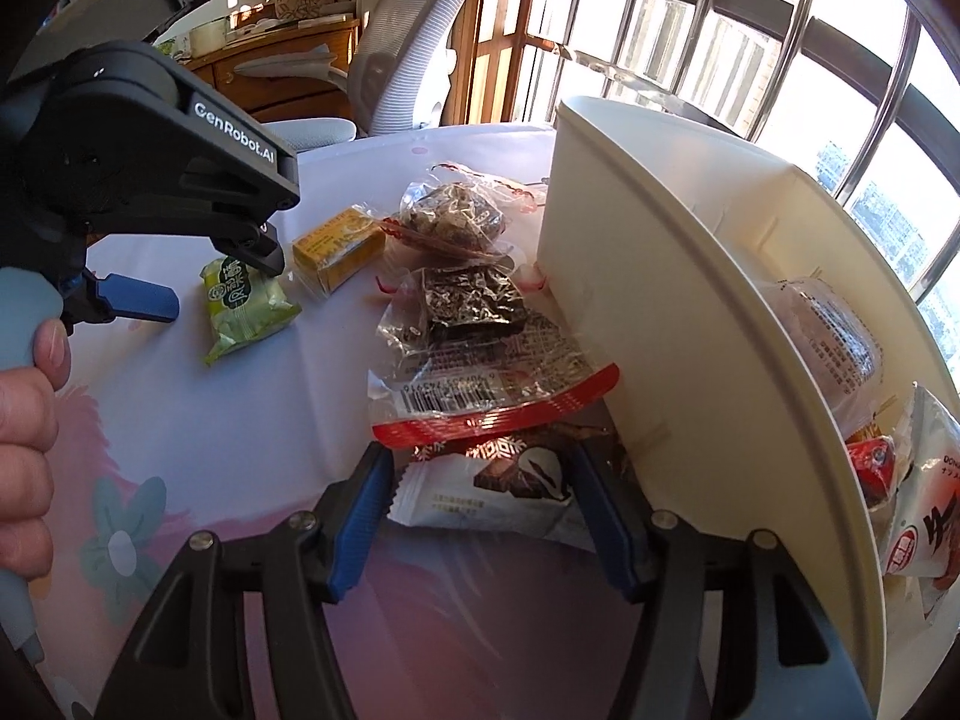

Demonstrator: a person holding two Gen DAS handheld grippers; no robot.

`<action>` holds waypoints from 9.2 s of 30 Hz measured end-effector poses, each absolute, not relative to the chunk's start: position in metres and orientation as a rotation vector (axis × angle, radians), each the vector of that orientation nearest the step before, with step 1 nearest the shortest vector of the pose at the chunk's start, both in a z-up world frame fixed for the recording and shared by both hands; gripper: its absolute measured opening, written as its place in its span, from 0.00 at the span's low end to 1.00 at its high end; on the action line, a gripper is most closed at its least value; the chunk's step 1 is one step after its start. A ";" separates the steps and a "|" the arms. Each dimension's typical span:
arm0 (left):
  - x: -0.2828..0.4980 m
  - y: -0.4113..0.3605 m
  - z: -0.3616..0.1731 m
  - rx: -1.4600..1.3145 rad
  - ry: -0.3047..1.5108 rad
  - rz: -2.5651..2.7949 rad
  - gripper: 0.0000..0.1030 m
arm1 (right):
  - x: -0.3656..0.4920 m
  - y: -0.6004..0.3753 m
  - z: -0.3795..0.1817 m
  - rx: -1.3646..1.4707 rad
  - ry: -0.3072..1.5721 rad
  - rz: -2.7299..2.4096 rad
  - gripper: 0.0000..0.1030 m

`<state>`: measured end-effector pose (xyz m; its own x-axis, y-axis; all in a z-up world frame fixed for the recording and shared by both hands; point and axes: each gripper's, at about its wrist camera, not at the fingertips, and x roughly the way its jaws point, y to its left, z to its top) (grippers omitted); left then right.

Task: Organize snacks
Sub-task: 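Close the left tool on the green biscuit pack while the right tool grips the red chocolate bar, then carry the green biscuit pack and red chocolate bar with both tools over the tray, then open both tools to drop the biscuit pack and chocolate bar into the tray, then withdraw both tools from the tray toward the remaining snacks, then close the left tool on the yellow cake pack while the right tool grips the dark chocolate bag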

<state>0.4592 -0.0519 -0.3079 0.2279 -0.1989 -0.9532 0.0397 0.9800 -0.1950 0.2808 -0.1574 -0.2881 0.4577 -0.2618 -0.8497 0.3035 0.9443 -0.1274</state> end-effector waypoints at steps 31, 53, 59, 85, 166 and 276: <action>0.413 -0.008 -0.286 -0.120 1.395 -0.102 0.34 | 0.280 -0.174 -0.279 0.127 1.163 -0.250 0.29; 0.262 0.068 -0.187 -0.059 1.325 -0.184 0.34 | 0.180 -0.122 -0.221 0.212 1.202 -0.040 0.15; 0.213 0.066 -0.173 -0.053 1.317 -0.230 0.34 | 0.145 -0.128 -0.194 0.220 1.140 -0.045 0.14; 0.129 -0.070 -0.110 -0.054 1.176 -0.428 0.34 | 0.073 -0.264 -0.130 0.374 0.934 0.121 0.13; 0.112 0.031 -0.148 -0.108 1.276 -0.256 0.69 | 0.087 -0.178 -0.175 0.257 1.222 0.264 0.34; 0.457 -0.062 -0.288 -0.016 1.336 -0.402 0.26 | 0.327 -0.174 -0.290 0.185 1.032 -0.244 0.16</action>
